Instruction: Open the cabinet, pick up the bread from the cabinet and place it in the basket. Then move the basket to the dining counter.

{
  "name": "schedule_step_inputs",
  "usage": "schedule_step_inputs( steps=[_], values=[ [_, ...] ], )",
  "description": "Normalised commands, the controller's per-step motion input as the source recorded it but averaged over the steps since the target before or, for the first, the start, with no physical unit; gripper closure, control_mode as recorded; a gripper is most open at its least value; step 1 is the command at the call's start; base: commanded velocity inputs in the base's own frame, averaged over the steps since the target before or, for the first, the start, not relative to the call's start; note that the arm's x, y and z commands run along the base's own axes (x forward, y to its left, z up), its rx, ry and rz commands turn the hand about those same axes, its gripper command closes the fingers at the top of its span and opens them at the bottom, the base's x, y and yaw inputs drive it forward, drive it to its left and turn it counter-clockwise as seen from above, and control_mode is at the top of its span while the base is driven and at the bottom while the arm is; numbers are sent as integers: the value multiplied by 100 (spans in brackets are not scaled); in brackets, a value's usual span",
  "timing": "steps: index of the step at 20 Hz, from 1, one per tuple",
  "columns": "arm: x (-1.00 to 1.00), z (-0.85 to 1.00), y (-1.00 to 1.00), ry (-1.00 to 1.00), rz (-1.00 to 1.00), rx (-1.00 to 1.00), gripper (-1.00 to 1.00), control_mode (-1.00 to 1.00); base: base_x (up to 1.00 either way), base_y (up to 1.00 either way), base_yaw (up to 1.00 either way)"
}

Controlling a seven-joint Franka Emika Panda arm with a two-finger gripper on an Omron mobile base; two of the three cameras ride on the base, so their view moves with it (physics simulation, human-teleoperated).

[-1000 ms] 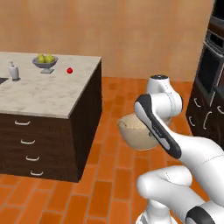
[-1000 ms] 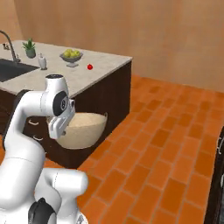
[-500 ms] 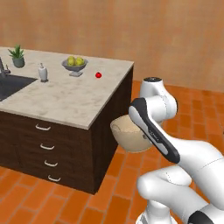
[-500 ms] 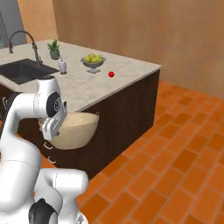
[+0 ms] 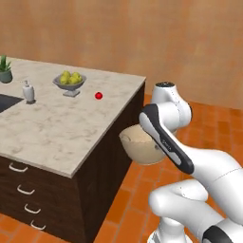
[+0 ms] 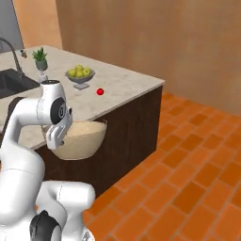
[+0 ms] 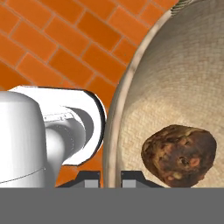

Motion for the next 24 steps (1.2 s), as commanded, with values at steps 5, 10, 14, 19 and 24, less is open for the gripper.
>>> schedule_step_inputs(
  steps=[5, 10, 14, 19, 24],
  values=[
    [0, 0, 0, 0, 0, 0, 100, 100, 100, -69, 36],
    [0, 0, 0, 0, 0, 0, 100, 100, 100, -87, 28],
    [0, 0, 0, 0, 0, 0, 100, 100, 100, -81, 10],
    [0, 0, 0, 0, 0, 0, 100, 100, 100, -91, 7],
    [0, 0, 0, 0, 0, 0, 100, 100, 100, -82, 17]
  ],
)
